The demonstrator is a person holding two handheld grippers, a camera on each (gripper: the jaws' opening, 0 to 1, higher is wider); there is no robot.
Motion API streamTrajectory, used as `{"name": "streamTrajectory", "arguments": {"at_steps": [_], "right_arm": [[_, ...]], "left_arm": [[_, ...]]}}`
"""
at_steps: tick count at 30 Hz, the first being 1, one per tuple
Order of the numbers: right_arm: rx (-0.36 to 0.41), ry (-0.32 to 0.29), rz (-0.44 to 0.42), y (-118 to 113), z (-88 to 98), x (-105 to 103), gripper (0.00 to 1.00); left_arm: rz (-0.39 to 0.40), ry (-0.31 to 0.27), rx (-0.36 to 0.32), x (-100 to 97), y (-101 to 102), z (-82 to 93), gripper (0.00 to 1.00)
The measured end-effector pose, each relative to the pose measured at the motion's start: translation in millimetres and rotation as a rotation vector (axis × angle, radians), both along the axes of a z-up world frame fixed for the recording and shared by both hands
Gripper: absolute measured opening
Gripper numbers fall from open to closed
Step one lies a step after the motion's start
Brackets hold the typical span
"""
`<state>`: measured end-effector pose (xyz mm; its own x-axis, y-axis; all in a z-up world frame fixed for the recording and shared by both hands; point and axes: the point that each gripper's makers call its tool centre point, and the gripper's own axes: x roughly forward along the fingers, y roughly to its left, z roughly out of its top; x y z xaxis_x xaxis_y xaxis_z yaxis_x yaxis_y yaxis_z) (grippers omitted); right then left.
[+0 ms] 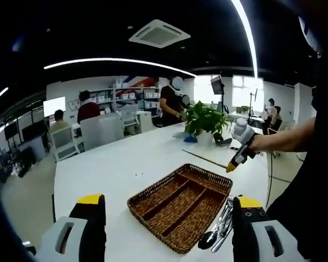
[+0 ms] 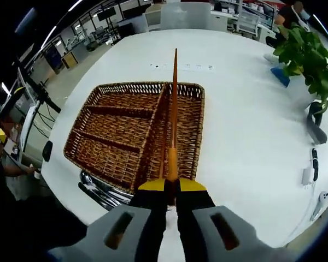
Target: Arrange the knives, forks, and spoons in their matching storage slots by inserting each utensil handle-first until every utensil is classified and aligned in the correct compartment
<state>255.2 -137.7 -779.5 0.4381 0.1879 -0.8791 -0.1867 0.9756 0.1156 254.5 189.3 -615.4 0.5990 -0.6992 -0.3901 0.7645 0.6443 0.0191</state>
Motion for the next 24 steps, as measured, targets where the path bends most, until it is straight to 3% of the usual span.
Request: {"name": "streamTrajectory", "arguments": {"at_steps": [12, 24], "right_arm": [[-0.039, -0.018, -0.022, 1, -26.4, 12, 0.03], [-0.046, 0.050, -0.031, 3, -51.3, 1, 0.03]], "left_arm": [[0.001, -0.012, 0.000, 4.8, 11, 3.8, 1.00], [0.025, -0.021, 0.000, 5.7, 17, 5.4, 1.00]]}}
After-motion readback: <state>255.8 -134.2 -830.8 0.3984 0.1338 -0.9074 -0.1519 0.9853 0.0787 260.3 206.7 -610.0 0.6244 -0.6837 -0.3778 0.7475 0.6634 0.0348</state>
